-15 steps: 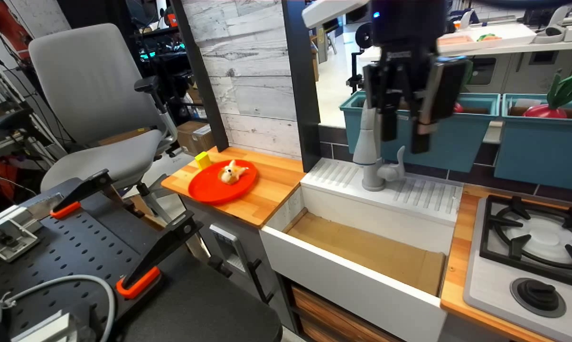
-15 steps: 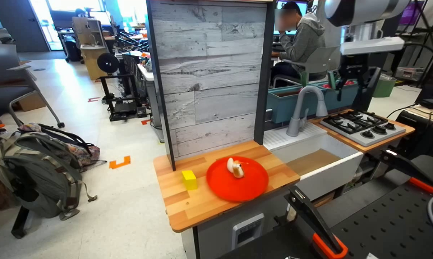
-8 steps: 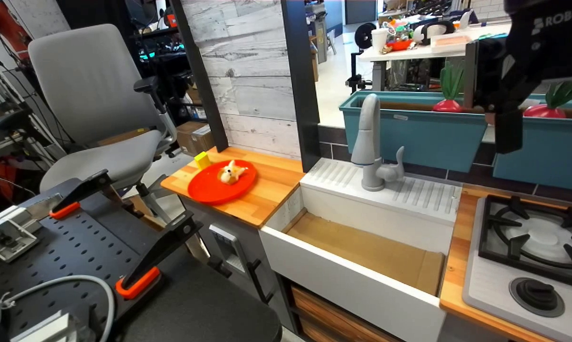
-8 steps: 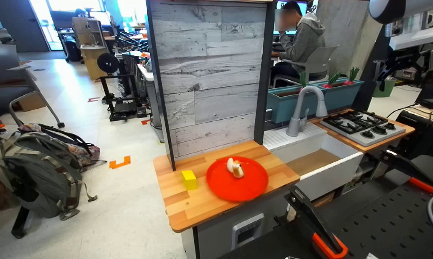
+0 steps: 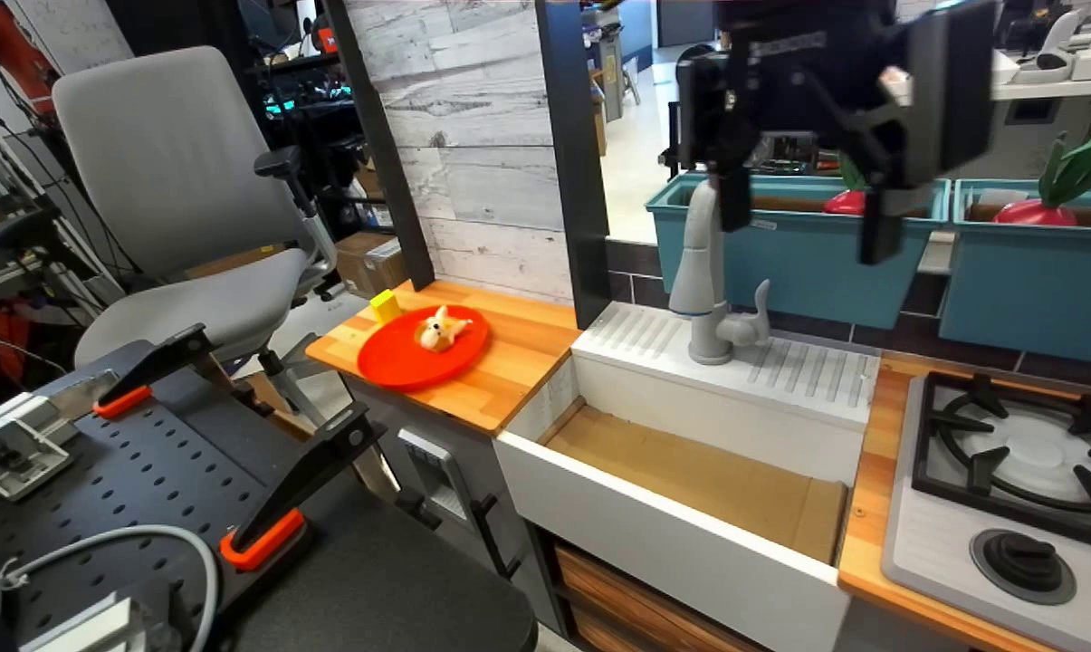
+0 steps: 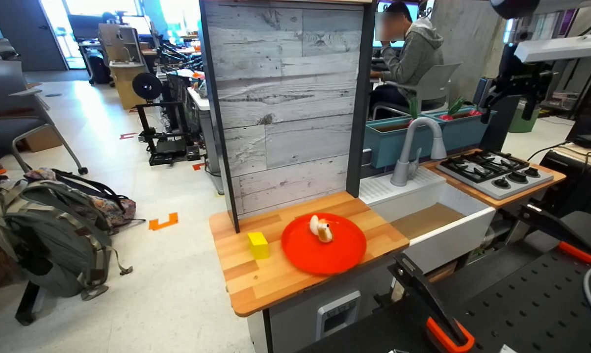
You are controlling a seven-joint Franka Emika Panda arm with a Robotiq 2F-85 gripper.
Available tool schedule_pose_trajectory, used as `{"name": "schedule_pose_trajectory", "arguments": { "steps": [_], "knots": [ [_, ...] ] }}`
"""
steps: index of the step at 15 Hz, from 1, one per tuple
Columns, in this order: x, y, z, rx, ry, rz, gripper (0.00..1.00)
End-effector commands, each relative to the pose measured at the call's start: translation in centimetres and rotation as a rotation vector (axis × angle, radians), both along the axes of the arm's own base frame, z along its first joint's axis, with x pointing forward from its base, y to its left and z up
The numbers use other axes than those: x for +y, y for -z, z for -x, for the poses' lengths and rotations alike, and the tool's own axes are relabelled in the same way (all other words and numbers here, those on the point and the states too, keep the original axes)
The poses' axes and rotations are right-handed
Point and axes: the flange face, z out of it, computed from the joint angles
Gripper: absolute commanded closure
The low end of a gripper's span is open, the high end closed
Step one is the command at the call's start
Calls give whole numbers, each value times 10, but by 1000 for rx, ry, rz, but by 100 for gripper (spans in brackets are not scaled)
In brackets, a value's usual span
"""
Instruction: Move the tap nozzle to the right
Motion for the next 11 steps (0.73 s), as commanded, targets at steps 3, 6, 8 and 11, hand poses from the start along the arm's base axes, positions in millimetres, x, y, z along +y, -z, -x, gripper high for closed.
{"name": "schedule_pose_trajectory", "arguments": {
  "steps": [3,6,8,11],
  "knots": [
    [114,-44,39,-87,-165,-128,0],
    [173,-71,59,-94,-200,-192,0],
    [165,-59,40,-76,-190,-173,0],
    [177,-66,44,-81,-199,-175,0]
  ]
}}
